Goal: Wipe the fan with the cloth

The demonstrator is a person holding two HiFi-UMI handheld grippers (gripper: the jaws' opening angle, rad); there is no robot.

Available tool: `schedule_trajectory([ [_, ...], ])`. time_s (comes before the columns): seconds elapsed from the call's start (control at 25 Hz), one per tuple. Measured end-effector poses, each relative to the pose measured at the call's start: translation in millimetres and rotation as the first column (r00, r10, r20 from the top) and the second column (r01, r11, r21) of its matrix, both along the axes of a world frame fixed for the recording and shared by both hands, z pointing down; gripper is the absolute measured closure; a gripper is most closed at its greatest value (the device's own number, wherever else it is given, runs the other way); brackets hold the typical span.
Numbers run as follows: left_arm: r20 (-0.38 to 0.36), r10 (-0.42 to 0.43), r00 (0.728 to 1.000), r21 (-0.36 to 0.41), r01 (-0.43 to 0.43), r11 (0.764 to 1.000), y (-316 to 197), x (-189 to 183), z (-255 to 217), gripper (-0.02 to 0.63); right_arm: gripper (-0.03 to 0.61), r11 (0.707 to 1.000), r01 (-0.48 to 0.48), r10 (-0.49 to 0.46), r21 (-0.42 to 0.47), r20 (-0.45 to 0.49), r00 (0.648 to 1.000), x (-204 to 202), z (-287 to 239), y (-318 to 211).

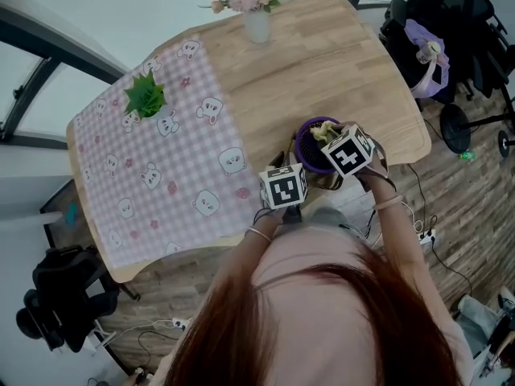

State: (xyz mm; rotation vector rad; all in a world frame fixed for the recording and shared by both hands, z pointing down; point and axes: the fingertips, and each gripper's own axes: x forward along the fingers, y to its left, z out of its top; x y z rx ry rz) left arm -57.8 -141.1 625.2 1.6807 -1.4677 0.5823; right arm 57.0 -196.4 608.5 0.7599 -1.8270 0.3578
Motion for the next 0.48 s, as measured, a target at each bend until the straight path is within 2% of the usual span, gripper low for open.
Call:
schedule_trajectory([
  [0.48, 0.007, -0.018, 1.0, 0.0, 0.018, 1.0, -2.7, 0.0, 0.7, 0.551, 0.554, 0.996, 0.078, -0.075, 0.031, -0.102, 0.992, 8.3, -2.7, 11.4],
])
